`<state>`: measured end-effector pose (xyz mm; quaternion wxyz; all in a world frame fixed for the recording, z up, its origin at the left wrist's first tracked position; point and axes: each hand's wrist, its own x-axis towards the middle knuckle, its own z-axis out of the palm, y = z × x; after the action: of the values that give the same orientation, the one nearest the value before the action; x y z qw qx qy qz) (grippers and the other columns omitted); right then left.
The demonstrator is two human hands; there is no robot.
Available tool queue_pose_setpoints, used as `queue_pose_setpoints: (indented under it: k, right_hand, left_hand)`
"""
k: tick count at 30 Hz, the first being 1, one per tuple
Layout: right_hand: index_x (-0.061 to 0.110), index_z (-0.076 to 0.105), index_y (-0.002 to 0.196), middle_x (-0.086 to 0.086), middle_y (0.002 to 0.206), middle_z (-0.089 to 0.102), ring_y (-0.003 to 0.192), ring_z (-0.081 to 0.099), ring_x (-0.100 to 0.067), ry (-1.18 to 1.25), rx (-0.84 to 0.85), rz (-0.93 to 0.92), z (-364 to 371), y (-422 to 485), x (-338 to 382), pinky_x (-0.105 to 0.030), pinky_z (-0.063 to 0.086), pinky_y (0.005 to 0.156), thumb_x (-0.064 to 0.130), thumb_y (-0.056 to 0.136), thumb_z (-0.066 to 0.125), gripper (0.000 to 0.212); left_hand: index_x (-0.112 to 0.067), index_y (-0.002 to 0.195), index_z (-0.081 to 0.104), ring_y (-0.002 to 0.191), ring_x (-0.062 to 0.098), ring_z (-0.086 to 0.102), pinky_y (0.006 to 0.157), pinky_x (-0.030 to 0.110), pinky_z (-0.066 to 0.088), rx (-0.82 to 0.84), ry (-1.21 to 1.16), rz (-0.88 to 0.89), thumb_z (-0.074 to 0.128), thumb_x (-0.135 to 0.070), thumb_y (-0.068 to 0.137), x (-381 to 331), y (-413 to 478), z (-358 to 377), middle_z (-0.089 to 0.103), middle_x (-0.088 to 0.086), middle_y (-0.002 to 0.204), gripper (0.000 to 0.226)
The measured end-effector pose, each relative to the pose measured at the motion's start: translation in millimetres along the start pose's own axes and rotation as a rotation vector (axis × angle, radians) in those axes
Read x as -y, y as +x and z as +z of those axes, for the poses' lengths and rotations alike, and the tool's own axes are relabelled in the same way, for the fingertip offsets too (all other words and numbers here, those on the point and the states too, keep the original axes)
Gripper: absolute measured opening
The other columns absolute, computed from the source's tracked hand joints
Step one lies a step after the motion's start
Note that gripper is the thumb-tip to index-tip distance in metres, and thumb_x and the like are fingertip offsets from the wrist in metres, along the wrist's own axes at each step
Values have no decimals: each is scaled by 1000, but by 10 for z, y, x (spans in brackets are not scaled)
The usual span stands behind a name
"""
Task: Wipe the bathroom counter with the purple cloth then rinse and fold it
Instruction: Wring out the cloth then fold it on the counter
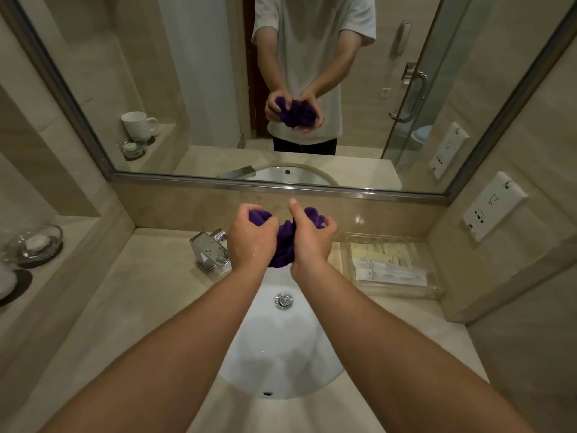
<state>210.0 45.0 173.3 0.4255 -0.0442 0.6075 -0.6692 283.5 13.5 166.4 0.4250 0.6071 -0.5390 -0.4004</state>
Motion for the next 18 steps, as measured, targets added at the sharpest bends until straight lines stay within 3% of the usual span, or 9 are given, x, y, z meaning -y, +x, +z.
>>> queue_pose_setpoints:
  k: [3, 6, 8, 10, 12, 15, 18]
  right_hand:
    - [32, 30, 142, 10, 104, 57, 85, 65, -12, -32, -76, -83, 32, -52, -33, -38, 57, 85, 37, 68, 88, 94]
    - [30, 45, 131, 8, 104, 64, 83, 66, -7, -90, -146, -254, 40, -48, -34, -23, 52, 71, 19, 73, 81, 69]
    - [25, 58, 106, 9, 92, 68, 78, 65, -6, -165, -144, -367, 2, -9, 12, -20, 47, 67, 9, 75, 72, 38]
    - [26, 60, 88, 9, 83, 67, 73, 63, -9, -259, -110, -430, -55, 29, 76, -20, 47, 62, 7, 77, 68, 24]
    - [25, 59, 81, 9, 75, 64, 68, 59, -11, -375, -83, -470, -96, 70, 119, -26, 50, 60, 7, 77, 67, 20]
    - [18, 59, 79, 5, 67, 60, 65, 57, -19, -548, -6, -591, -119, 111, 170, -34, 49, 61, 7, 76, 64, 12]
    - [16, 59, 76, 7, 63, 58, 63, 54, -15, -587, 159, -662, -88, 56, 204, -29, 45, 59, 4, 73, 64, 13]
  left_hand:
    - [-29, 122, 47, 85, 13, 59, 78, 36, 54, -4, -46, -73, 73, -30, 77, -11, -42, 48, 57, -10, 99, 52]
    - [-22, 108, 57, 84, 19, 65, 82, 41, 57, 21, -244, -298, 74, -44, 77, -75, -141, 62, 66, -3, 96, 41]
    - [-18, 92, 65, 80, 23, 67, 74, 41, 54, 138, -434, -517, 61, -68, 79, -142, -186, 14, 71, 3, 90, 52]
    - [-16, 103, 68, 95, 29, 66, 83, 53, 48, 326, -497, -682, 41, -83, 80, -138, -165, -50, 72, 9, 102, 76]
    - [-18, 115, 67, 114, 38, 58, 100, 69, 36, 466, -424, -773, 34, -87, 80, -77, -103, -115, 67, 14, 119, 83]
    - [-18, 120, 66, 106, 47, 62, 91, 65, 49, 634, -509, -868, 41, -79, 85, 41, -45, -203, 68, 21, 117, 74]
    - [-12, 125, 65, 113, 53, 57, 98, 71, 39, 785, -764, -957, 42, -83, 81, 115, -62, -222, 66, 25, 121, 86]
